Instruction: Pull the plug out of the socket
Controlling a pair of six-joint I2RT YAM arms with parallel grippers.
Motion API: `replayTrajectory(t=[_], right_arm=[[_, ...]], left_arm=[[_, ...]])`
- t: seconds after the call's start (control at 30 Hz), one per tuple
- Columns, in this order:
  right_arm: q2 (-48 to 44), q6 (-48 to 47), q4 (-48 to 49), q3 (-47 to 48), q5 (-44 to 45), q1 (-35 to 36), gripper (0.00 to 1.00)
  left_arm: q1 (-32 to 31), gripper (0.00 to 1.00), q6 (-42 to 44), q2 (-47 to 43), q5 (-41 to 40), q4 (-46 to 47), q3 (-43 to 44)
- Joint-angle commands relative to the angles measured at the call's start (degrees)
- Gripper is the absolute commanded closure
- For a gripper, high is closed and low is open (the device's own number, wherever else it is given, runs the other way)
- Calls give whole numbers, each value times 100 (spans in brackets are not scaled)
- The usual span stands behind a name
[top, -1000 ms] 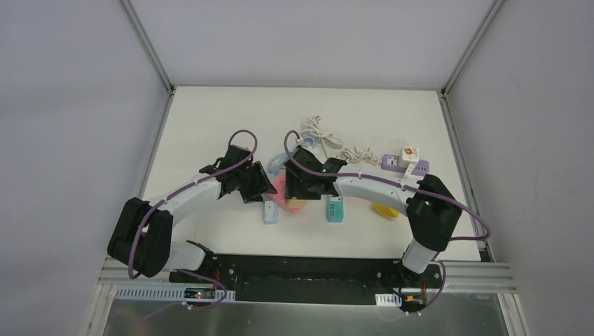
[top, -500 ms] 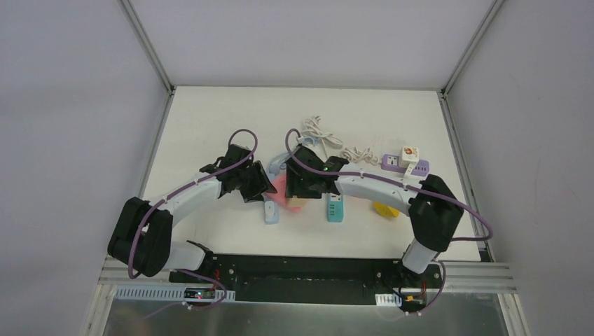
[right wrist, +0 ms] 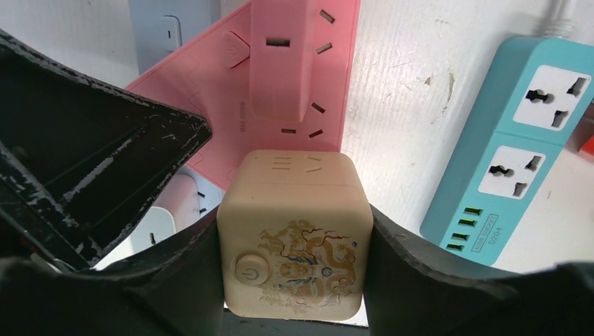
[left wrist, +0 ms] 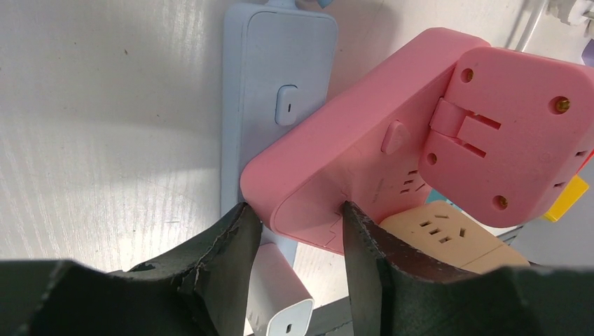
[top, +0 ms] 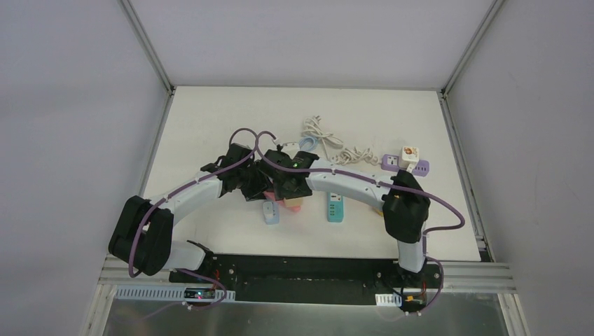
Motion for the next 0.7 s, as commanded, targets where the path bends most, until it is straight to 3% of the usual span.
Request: replayTrajectory(t=[0.0, 0.17, 0.37, 0.47, 0.67], right_arm=[[-438, -14, 911, 307, -421, 218, 100], [-1514, 194, 2082, -911, -1410, -257, 100], [-2652, 516, 2994, -1940, -1987, -847, 100], [-2959, 593, 3059, -2177, -1933, -1073, 100], [-3796, 700, 2966, -2694, -971, -1236, 100]], left_arm=[[-108, 72, 421, 637, -1230, -1089, -461], [-109, 72, 414, 644, -1221, -1071, -474], [-109, 73, 418, 629, -1239, -1067, -497], [-109, 73, 420, 606, -1238, -1071, -494], [-109, 72, 450, 388, -1131, -1152, -342]])
